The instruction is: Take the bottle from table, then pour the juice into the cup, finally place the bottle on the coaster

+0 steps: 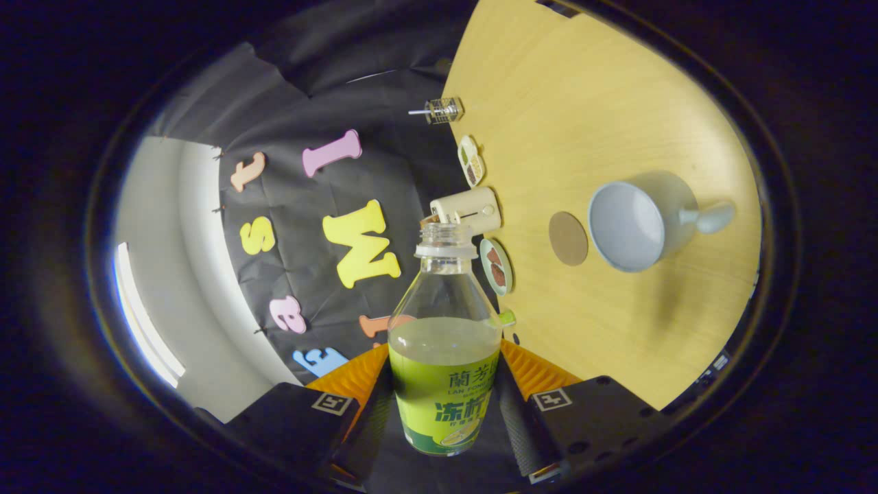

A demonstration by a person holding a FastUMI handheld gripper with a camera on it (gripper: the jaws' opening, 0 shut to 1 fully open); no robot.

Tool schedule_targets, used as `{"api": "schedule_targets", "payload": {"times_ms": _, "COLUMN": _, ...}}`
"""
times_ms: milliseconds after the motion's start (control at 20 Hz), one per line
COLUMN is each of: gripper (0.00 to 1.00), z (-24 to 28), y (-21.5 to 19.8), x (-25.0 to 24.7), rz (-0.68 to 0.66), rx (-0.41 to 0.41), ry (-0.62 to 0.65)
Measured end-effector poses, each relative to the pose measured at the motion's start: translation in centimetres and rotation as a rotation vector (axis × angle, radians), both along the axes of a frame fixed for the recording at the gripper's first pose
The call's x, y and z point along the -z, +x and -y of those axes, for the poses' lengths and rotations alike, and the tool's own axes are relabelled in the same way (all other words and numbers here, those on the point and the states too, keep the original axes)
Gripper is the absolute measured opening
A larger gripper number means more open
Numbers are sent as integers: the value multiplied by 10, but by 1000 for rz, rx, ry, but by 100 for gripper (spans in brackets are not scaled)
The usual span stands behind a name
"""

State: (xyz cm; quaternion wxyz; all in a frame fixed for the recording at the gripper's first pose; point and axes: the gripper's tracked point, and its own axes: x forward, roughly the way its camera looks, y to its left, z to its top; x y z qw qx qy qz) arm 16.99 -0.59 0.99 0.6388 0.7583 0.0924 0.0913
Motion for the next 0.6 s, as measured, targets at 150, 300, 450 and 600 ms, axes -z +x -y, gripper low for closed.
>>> {"api": "schedule_targets", "payload": {"times_ms": 150, "gripper": 80, "z": 17, "y": -3, "x": -17, "rz": 30, "rx": 5, "ry": -233}}
{"api": "schedule_targets", "payload": {"times_ms": 300, "gripper": 80, "z": 29, "y": -8, "x": -44, "rz": 96, "rx": -5, "ry": -514}}
{"api": "schedule_targets", "payload": {"times_ms": 450, "gripper": 80, "z": 39, "y": -10, "x": -59, "rz": 96, "rx": -14, "ry": -773}}
{"api": "schedule_targets", "payload": {"times_ms": 600, "gripper": 80, "z": 43, "y": -19, "x": -63, "rz": 74, "rx": -10, "ry": -991}}
